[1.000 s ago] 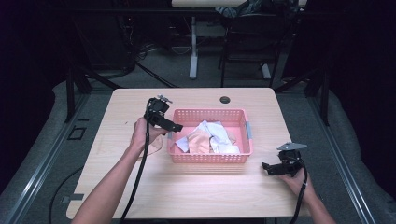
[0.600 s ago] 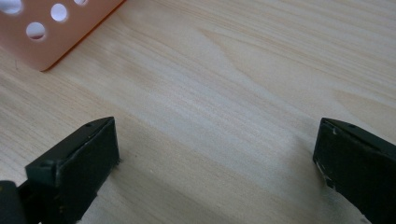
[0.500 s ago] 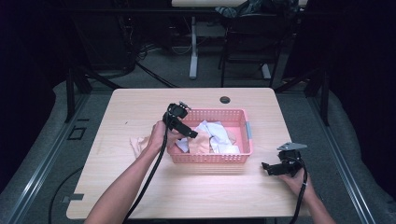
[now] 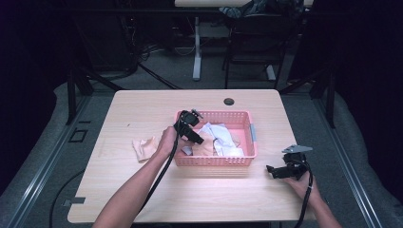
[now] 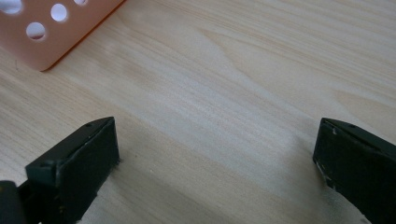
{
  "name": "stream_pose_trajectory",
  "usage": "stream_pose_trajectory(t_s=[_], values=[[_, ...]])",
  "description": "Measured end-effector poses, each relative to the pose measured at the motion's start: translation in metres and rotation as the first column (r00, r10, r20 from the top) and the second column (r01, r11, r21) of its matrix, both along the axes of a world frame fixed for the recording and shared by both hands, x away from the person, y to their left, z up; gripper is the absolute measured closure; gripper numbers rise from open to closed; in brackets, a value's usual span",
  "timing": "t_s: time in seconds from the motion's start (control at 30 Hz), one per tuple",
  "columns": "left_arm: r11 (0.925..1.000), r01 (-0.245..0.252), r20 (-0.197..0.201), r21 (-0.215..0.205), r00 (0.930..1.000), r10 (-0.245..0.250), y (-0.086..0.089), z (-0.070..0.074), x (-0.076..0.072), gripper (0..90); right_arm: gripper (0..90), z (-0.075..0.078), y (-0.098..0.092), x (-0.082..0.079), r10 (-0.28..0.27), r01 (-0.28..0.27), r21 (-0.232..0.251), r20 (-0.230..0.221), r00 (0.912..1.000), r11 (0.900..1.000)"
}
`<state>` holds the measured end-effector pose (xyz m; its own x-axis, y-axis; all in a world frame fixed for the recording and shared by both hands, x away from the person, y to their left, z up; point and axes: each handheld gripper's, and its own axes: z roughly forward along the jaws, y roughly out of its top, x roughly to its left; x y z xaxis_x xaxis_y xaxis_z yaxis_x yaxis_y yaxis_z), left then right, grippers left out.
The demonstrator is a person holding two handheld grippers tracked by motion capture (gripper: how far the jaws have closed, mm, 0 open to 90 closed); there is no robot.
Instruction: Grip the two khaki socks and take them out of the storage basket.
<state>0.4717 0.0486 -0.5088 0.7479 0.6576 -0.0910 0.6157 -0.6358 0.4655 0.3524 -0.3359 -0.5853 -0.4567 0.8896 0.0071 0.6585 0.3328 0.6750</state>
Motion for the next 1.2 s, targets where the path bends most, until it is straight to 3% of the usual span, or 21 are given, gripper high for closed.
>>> stream_pose_trajectory(t_s=[0.03,0.37,0.87,1.2], values=[[0.9999,0.003,0.007,0.015,1.0000,-0.003,-0.001,-0.001,-0.001,53.4,0.0,0.000,0.000,0.000,0.000,0.000,0.000,0.000,1.0000,1.000],[0.9997,0.005,0.027,0.024,0.9996,-0.006,-0.001,0.000,-0.005,84.2,0.0,0.000,0.000,0.000,0.001,-0.001,0.000,0.000,1.0000,1.000],[0.9999,0.016,0.057,0.002,0.9982,-0.016,0.010,0.020,-0.010,86.1,0.0,0.000,0.000,0.000,0.001,-0.001,0.000,0.000,1.0000,1.000],[0.9992,0.026,0.103,-0.029,0.9944,-0.022,0.016,0.050,-0.013,86.3,0.0,0.000,0.000,0.000,0.001,-0.001,0.000,-0.001,1.0000,1.000]])
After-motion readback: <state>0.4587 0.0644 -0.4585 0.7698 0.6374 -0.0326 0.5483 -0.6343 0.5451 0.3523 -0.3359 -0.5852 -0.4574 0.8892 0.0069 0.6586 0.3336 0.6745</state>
